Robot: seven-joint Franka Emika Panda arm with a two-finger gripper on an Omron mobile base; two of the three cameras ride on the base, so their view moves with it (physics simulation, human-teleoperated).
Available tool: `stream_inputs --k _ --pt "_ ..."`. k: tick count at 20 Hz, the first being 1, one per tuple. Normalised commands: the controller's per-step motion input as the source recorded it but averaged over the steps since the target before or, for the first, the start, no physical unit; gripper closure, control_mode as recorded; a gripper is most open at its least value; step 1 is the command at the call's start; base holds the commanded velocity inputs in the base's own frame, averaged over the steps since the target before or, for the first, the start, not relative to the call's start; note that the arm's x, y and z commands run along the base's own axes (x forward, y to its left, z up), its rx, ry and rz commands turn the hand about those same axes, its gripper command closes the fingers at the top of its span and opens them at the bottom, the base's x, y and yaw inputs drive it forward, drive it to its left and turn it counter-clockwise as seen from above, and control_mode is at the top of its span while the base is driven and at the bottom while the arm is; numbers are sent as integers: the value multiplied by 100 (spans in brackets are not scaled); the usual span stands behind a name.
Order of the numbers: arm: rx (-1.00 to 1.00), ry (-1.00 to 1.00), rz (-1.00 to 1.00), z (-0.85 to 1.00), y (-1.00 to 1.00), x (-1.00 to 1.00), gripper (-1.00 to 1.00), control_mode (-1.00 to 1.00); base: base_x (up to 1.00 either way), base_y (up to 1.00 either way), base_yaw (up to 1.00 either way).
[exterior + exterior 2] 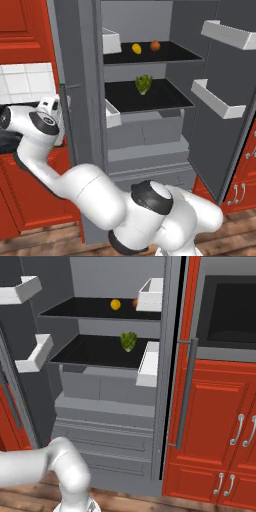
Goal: Place the mango in the correct fridge rack based on whether it is a fruit or vegetable. Finally, close the fridge door.
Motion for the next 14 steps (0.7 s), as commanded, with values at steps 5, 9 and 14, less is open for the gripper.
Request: stream_inputs --k 5,9,14 --pt "0 -1 -11 0 -97 39 -100 -100 0 0 0" --pt "0 -2 -11 0 -85 41 -100 -100 0 0 0" --pt "0 -1 -8 0 -53 59 -100 -100 0 0 0"
